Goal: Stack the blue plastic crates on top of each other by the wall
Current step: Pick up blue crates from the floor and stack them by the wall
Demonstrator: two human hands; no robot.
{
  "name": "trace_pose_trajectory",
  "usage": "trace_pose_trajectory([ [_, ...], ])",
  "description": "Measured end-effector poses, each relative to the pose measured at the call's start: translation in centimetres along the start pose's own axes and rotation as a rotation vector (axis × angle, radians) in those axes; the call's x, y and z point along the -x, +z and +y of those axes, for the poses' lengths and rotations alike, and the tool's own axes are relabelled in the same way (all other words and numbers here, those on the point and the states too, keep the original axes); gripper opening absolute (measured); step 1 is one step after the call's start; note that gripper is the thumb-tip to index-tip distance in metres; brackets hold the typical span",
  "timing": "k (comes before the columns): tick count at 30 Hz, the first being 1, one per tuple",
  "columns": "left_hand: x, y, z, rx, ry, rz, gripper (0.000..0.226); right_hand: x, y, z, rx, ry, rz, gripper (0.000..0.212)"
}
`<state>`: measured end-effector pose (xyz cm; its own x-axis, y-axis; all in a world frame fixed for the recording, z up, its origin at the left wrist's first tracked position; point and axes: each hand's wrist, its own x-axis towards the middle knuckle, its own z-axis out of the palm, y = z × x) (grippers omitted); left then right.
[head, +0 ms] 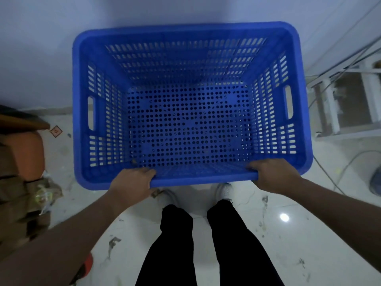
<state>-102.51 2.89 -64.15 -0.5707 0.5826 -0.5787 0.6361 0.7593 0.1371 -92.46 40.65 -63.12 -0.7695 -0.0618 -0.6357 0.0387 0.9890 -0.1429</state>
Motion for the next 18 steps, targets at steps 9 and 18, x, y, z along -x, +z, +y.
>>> trace_pose_trajectory([
  [9, 0.6, 1.3, 0.4, 0.049, -0.089, 0.072, 0.013, 0.4, 1.6, -0.4, 0.06, 0.059, 0.068, 0.026],
  [18, -0.8, -0.7, 0.9, -0.051, -0.157, 0.011, 0.021, -0.5, 0.5, -1.1, 0.202, 0.086, 0.125, 0.032],
])
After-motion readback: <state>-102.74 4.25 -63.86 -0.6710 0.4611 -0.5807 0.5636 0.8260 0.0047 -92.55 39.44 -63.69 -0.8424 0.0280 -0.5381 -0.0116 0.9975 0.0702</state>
